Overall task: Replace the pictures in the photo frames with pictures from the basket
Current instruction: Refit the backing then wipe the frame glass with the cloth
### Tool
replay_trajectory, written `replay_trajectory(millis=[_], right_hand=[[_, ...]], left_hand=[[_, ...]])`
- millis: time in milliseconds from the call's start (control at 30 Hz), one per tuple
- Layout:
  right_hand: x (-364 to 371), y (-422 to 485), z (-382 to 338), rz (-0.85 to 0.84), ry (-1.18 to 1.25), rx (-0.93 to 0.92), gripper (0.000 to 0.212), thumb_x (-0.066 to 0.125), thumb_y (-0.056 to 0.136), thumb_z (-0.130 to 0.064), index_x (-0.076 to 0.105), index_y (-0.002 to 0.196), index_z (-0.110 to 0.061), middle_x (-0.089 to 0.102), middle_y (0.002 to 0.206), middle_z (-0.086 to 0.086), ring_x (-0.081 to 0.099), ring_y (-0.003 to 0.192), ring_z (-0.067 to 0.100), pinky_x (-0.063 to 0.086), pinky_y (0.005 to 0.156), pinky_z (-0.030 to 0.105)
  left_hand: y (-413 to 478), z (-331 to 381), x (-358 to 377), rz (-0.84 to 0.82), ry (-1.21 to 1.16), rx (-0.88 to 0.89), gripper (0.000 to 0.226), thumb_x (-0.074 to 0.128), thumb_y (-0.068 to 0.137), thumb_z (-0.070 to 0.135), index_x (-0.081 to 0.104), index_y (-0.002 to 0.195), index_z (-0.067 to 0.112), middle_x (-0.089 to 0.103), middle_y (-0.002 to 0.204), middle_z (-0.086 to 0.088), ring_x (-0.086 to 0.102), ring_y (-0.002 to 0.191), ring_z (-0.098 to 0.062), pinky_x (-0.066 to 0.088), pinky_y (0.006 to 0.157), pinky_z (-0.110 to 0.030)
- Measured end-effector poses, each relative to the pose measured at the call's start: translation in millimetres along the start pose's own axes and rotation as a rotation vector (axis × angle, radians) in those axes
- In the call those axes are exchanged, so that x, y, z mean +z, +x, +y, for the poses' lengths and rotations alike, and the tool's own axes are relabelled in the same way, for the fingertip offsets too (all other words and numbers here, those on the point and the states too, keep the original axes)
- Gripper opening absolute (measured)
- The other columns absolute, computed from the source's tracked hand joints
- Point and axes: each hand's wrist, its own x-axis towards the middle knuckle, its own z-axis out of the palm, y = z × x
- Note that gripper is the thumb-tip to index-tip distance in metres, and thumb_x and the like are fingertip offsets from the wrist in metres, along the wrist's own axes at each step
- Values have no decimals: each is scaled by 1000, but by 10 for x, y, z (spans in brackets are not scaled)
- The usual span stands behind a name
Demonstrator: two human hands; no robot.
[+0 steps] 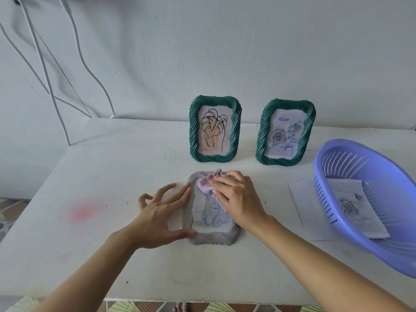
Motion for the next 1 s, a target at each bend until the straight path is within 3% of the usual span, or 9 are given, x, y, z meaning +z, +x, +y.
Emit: replay_trajectory(millis=[200,433,567,667,800,1000], right_hand=[[67,70,-134,-66,111,-15,28,48,96,-26,71,111,-21,71,114,-7,55,109,22,49,87,45],[-50,-162,-132,-218,226,-214,25,52,100,-29,70,116,-24,67,124,-9,50,115,15,46,93,42],[-158,-349,-99,-273,213,-309,24,57,98,-25,70,119,-22,66,125,-10,51,118,18,45,96,39],[-347,-416,-48,-325,170,-349,28,50,94,-21,72,111,-20,68,123,-11,49,120,17,45,96,37],[-501,-478,7,-295,49,-360,34,44,91,-14,73,108,-18,69,118,-9,51,117,19,48,91,34],[-386,-372,26,-179,-55,-201,30,56,79,-3,74,100,-18,70,117,-4,55,111,24,52,83,36]], left_hand=[[-10,3,7,23,-1,3,99,37,75,92,-9,153,51,-5,158,37,-6,149,-2,13,106,-45],[-5,-10,15,38,14,2,99,35,74,94,3,155,47,-4,158,37,-3,148,1,17,104,-44],[-5,-11,-1,32,19,5,101,35,74,94,-1,155,46,-7,158,38,-5,147,2,16,104,-42],[-5,-15,-1,29,16,5,101,35,75,94,-4,155,47,-9,158,37,-5,147,2,15,105,-43],[-8,-9,2,29,1,6,100,35,75,94,-4,154,48,-9,158,38,-6,148,2,15,107,-45],[-21,6,6,39,-27,10,99,39,76,92,-3,155,47,-7,158,38,-5,148,1,15,107,-47]])
